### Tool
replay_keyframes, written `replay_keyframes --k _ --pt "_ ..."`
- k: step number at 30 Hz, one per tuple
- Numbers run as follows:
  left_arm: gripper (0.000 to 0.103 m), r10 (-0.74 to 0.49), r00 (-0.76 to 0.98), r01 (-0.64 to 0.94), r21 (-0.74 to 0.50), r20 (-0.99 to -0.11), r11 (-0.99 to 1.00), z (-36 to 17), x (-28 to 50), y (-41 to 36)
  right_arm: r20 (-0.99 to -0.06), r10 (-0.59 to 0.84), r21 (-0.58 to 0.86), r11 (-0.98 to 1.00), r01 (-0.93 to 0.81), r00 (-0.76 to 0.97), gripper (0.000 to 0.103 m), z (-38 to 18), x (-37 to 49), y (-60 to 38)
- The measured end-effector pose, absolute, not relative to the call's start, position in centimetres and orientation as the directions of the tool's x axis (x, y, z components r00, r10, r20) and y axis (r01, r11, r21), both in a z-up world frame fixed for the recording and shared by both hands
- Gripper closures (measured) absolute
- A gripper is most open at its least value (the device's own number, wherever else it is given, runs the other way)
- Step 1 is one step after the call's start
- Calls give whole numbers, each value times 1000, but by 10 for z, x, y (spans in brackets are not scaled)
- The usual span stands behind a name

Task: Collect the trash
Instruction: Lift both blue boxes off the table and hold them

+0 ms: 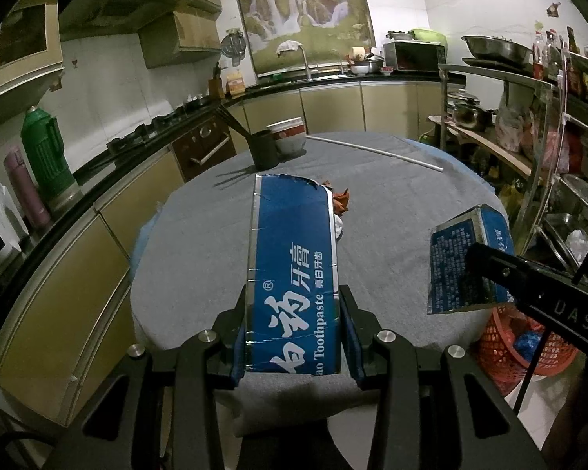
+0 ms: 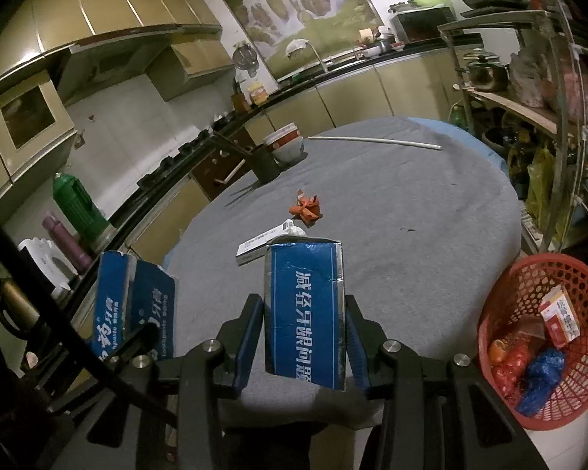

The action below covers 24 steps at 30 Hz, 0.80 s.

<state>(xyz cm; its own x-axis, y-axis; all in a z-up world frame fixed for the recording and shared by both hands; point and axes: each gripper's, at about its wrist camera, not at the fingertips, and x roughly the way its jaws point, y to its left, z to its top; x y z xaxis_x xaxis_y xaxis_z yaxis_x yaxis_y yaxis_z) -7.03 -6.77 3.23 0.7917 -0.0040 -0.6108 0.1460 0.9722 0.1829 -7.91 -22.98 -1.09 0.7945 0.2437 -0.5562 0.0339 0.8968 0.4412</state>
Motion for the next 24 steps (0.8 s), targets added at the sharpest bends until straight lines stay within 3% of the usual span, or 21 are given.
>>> replay_keyframes --k 24 --pt "61 -5 796 153 194 -605 969 32 -68 -68 -541 237 451 892 40 807 60 -10 -86 -232"
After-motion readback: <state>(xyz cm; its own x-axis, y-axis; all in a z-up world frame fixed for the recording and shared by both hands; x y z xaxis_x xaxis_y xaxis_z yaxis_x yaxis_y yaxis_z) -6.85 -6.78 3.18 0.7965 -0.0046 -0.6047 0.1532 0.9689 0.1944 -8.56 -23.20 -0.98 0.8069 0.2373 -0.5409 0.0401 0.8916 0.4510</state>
